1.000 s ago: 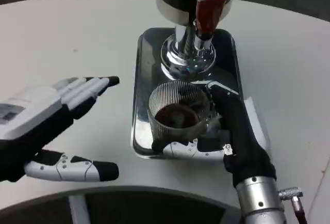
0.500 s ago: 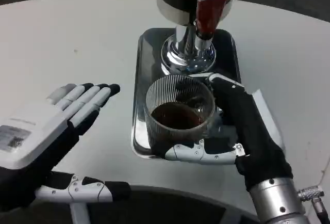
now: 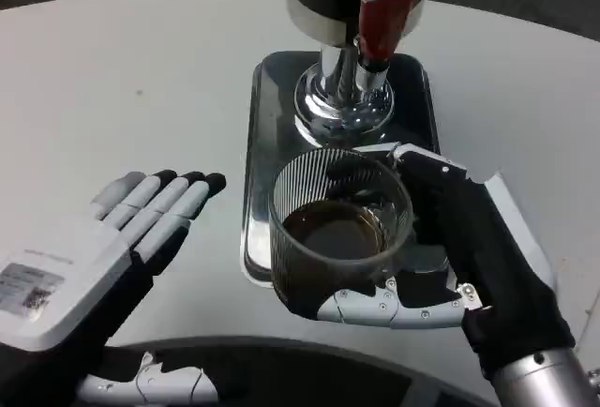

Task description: Grasp the cup under the faucet to collect the drink, then remove the cup.

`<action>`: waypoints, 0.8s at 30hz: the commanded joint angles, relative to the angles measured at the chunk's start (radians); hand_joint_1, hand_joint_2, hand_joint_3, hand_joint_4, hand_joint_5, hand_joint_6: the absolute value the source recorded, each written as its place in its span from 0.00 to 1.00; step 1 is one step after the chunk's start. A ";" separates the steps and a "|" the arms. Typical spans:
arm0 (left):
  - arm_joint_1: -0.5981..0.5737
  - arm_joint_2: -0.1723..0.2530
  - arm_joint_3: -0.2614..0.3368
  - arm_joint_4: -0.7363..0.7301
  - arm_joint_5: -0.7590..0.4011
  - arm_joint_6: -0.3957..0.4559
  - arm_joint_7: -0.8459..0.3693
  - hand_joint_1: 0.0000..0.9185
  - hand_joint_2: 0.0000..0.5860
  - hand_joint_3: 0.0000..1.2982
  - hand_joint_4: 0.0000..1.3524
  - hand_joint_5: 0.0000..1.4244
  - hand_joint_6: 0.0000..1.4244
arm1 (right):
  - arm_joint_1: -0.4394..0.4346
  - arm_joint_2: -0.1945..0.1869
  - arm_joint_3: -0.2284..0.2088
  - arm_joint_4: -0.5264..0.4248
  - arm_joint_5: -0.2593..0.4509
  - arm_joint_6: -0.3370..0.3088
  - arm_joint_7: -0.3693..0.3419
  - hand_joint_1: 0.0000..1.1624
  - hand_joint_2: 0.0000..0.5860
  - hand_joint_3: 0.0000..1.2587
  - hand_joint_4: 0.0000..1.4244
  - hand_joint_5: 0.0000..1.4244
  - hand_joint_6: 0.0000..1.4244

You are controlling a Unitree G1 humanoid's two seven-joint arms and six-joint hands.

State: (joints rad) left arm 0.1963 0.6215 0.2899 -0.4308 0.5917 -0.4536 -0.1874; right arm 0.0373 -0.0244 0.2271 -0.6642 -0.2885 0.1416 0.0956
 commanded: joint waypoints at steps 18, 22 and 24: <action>0.022 0.019 -0.058 -0.147 0.047 0.061 -0.119 0.00 0.00 0.00 0.00 0.00 0.00 | 0.093 -0.111 -0.046 -0.269 0.140 0.061 0.122 1.00 0.20 0.60 0.62 0.66 0.95; 0.027 0.017 -0.062 -0.152 0.046 0.065 -0.119 0.00 0.00 0.00 0.00 0.00 0.00 | 0.101 -0.112 -0.039 -0.279 0.152 0.083 0.127 1.00 0.20 0.60 0.62 0.66 0.95; 0.028 0.017 -0.063 -0.152 0.044 0.068 -0.118 0.00 0.00 0.00 0.00 0.00 0.00 | 0.107 -0.111 -0.034 -0.282 0.154 0.088 0.127 1.00 0.20 0.60 0.62 0.66 0.95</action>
State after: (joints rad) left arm 0.2059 0.6398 0.2318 -0.5697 0.6345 -0.3906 -0.2946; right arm 0.1337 -0.1374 0.1842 -0.9101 -0.1586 0.2335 0.2239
